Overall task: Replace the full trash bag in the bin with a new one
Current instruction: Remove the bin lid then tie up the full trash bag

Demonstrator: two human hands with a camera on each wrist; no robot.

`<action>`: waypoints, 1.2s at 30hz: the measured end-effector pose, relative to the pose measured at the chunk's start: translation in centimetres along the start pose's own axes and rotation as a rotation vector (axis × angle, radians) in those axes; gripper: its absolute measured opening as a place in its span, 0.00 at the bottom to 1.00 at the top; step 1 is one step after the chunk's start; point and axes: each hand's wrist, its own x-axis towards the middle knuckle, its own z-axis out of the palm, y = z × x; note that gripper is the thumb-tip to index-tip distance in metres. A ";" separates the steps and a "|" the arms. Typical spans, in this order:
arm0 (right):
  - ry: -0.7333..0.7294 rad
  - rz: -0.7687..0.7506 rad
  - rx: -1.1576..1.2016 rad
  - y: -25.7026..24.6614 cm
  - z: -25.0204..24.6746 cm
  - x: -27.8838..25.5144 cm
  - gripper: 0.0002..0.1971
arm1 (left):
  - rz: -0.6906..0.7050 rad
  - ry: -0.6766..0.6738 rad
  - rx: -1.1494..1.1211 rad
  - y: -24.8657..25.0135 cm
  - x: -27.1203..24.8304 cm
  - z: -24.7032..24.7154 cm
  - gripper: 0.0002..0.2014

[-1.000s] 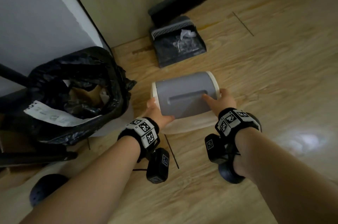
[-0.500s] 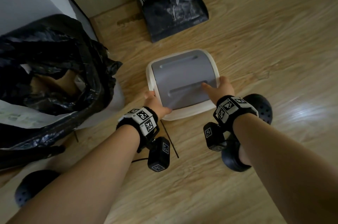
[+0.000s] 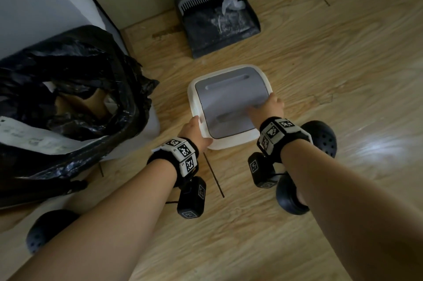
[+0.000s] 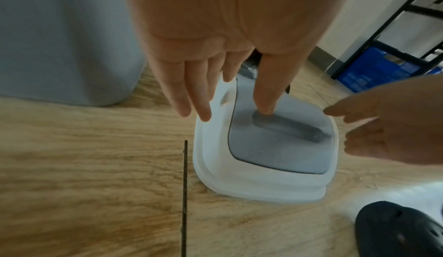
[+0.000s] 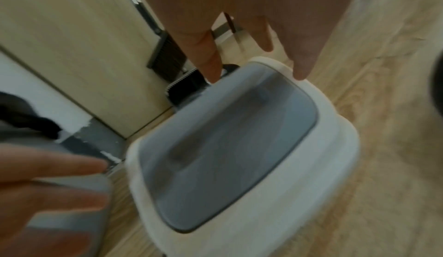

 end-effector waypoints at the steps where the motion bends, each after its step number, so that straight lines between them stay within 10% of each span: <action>1: 0.007 -0.043 -0.027 -0.8 0.0 -0.8 0.33 | 0.006 0.010 0.012 -0.1 -0.5 -0.5 0.37; 18: -0.197 -1.048 -0.448 -12.4 4.7 -19.8 0.20 | 0.144 0.533 0.098 -9.3 -14.7 -11.4 0.15; 36: -0.183 -1.024 -0.907 -13.7 7.0 -20.7 0.11 | 0.068 0.437 0.391 -14.3 -13.7 -14.2 0.16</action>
